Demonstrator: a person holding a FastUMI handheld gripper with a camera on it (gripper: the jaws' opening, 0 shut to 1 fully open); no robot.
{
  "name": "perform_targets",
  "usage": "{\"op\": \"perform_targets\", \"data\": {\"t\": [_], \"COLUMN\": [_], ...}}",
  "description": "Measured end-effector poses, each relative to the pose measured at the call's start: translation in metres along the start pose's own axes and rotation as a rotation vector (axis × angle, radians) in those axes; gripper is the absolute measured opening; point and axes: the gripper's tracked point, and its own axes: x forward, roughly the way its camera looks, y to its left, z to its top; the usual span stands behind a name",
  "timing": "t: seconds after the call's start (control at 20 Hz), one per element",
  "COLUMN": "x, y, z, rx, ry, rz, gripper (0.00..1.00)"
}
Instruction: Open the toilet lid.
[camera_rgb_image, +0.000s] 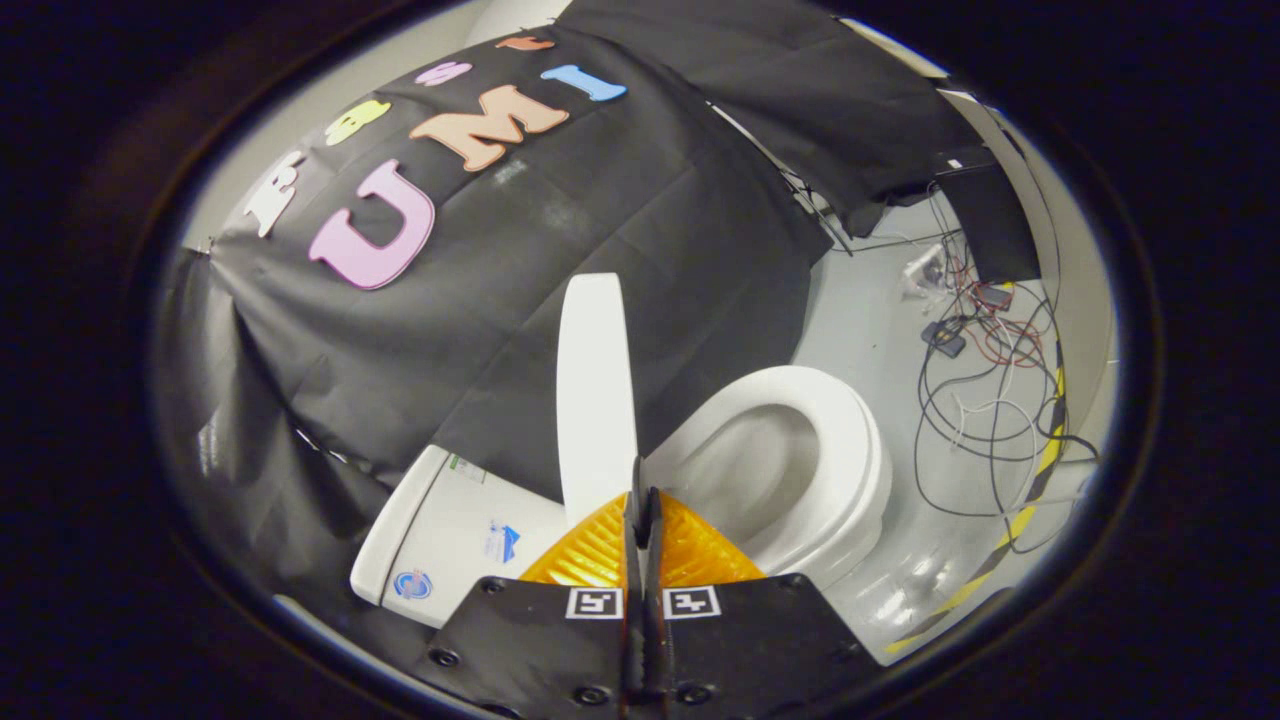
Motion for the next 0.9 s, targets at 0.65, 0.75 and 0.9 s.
{"op": "perform_targets", "data": {"t": [0.65, 0.75, 0.9], "x": [-0.008, -0.009, -0.010], "y": [0.046, 0.055, 0.065], "z": [0.000, -0.001, -0.002], "rx": [-0.179, -0.198, -0.220], "ry": [-0.029, -0.033, -0.042], "rz": [0.018, 0.028, 0.035], "gripper": [0.00, 0.00, 0.01]}}
